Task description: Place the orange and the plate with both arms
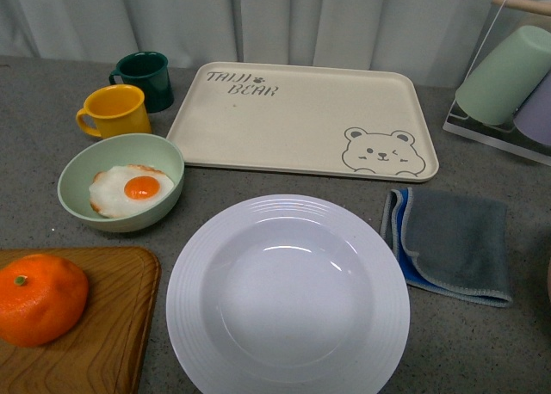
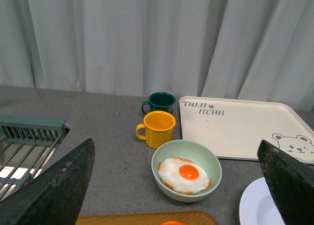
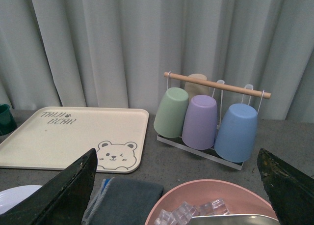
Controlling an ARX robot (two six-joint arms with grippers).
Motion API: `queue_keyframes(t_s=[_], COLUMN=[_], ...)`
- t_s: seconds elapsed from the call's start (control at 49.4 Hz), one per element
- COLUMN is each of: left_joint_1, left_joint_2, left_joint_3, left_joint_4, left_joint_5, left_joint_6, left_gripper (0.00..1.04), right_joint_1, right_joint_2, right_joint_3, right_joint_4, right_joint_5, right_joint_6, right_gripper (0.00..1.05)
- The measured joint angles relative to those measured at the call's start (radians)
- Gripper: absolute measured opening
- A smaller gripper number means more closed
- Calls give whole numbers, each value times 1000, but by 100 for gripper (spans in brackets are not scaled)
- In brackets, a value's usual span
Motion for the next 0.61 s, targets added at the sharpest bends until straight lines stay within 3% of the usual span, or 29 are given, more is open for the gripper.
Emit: queue_keyframes(t_s=[0.607], left_joint_1=[0], left_joint_2=[0], left_joint_3=[0], left_joint_4=[0], left_joint_5=[0], left_joint_6=[0], left_gripper=[98], right_joint_1=[0], right_joint_2=[0], right_joint_3=[0], right_joint_4=[0], right_joint_5=[0], right_joint_6=[0], right_gripper=[95])
